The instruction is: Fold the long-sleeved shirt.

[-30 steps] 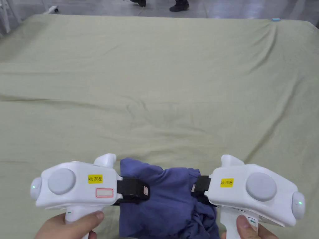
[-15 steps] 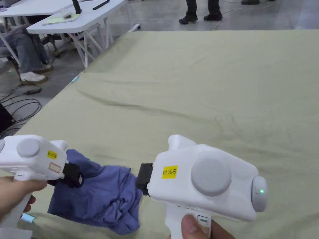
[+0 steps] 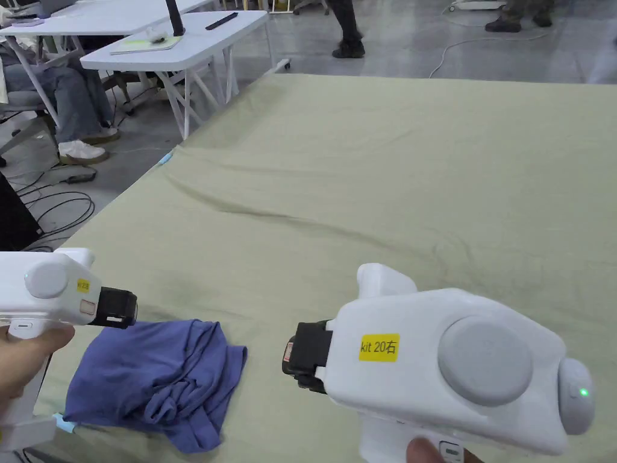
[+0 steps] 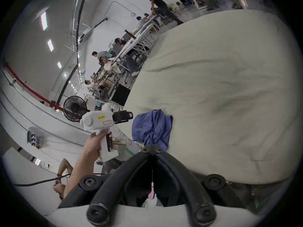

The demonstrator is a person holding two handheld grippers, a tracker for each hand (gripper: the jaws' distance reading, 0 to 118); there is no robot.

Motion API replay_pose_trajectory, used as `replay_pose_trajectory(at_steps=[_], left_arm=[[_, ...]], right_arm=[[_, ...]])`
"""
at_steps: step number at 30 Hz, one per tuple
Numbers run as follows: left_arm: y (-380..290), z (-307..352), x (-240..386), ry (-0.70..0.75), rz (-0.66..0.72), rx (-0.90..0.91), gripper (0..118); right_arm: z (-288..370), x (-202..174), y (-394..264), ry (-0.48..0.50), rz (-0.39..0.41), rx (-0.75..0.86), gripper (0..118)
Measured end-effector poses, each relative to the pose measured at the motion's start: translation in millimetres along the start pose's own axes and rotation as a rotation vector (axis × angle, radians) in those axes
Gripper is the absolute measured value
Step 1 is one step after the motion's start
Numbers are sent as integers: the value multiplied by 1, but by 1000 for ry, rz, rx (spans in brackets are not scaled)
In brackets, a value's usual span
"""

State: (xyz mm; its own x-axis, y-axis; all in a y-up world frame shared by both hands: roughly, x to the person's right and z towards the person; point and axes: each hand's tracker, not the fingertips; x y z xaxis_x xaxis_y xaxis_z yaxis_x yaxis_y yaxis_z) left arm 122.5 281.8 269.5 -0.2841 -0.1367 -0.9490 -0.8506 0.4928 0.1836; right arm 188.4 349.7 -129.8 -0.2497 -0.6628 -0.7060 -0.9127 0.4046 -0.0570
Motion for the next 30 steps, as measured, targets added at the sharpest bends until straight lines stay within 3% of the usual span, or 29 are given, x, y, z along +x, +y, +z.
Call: replay_pose_trajectory(at_steps=[3,4,5,6,7,9,12,15,19,21,24,30], left_arm=[[8,43,25,-153,73,24,108],[11,60,36,-207,85,17,102],[13,85,48,-280,82,17,76],[12,115,63,-360,54,81,33],[13,144,80,-408,-5,162,7],[9,207,116,-416,-126,363,7],[-3,293,161,-442,-197,641,7],[-24,354,201,-475,-174,870,7],[-49,390,251,-490,-89,1100,7],[-59,392,280,-526,-39,1111,7],[-72,388,312,-573,-63,1036,7],[-101,372,349,-551,-158,955,7]], right_arm=[[36,12,2,28,5,42,0],[53,17,4,38,22,62,0],[72,23,7,45,33,93,0],[96,28,11,36,53,143,0],[119,33,16,24,77,200,0],[176,39,23,-41,132,341,0],[262,41,31,-167,261,565,0],[338,43,21,-302,314,830,0],[394,44,-8,-398,409,1014,3],[407,46,-18,-444,435,1031,4],[409,54,-28,-521,402,1014,4],[393,70,-46,-558,447,926,4]])
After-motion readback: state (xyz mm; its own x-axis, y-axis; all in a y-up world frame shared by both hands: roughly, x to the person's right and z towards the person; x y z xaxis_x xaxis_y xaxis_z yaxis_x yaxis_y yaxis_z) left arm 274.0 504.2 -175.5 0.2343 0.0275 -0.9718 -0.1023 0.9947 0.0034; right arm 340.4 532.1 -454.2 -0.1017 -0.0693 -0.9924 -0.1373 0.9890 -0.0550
